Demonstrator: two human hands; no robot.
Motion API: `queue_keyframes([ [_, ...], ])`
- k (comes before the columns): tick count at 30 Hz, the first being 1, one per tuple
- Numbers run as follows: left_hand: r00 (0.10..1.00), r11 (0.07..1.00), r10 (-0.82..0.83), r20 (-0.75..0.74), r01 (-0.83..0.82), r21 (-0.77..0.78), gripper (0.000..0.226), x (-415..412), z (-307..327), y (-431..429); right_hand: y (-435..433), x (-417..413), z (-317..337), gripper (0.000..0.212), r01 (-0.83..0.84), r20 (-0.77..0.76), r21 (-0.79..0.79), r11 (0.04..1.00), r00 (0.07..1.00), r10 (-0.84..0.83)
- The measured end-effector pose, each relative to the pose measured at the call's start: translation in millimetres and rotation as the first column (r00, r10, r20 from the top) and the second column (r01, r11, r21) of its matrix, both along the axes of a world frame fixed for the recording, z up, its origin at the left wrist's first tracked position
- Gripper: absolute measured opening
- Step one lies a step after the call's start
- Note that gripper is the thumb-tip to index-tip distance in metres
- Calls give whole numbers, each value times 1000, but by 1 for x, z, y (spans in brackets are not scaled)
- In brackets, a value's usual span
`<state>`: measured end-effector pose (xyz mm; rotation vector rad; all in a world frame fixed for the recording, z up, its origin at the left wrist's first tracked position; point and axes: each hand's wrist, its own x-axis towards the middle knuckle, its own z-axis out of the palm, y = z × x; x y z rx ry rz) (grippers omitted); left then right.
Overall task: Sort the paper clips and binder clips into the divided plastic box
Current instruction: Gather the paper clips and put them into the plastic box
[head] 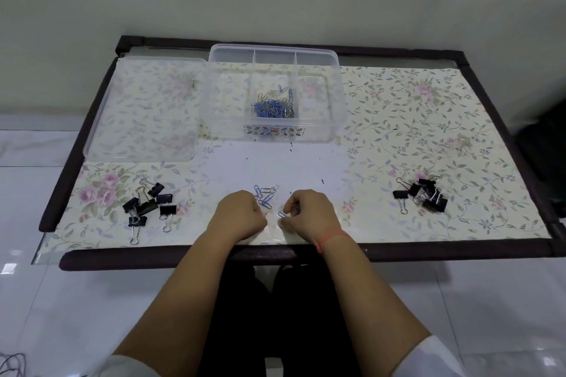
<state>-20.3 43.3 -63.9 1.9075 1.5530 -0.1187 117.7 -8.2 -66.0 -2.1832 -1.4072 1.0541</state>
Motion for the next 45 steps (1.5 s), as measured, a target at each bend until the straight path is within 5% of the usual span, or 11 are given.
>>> queue_keyframes([
  [3,925,952,255,282,-188,-243,14,-8,8,4,4,-5,-1,7,-64,55,-14,998,996,65],
  [7,549,711,645,532,-176,-681,23,-18,16,9,3,-6,4,17,138,-255,42,990,959,-123],
  [11,427,670,688,587,-61,-740,22,-21,20,10,8,4,9,15,461,-694,-84,883,609,-384],
  [18,185,517,847,498,-73,-853,26,-27,17,17,21,7,16,12,500,-873,-371,783,100,-477],
  [20,151,502,861,485,-102,-859,25,-30,13,18,24,6,15,14,492,-864,-318,811,201,-461],
  [22,167,499,863,477,-138,-855,21,-31,10,20,25,3,8,15,444,-752,-151,883,528,-394],
  [26,631,806,589,506,-409,-428,12,-26,4,16,25,-12,-4,26,241,-399,71,968,896,-194],
  [28,805,921,381,454,-375,-108,16,-23,2,13,27,-15,-5,38,157,-277,106,982,953,-123],
  [31,898,969,178,402,-232,89,39,-20,1,16,29,-15,-8,38,23,-102,146,989,995,-8],
  [36,956,978,-24,293,-37,203,23,-17,-5,20,28,-16,-7,9,-118,67,98,988,992,111],
  [45,991,982,-28,129,3,190,7,-12,-10,16,22,-21,-7,21,-196,230,37,980,956,183],
])
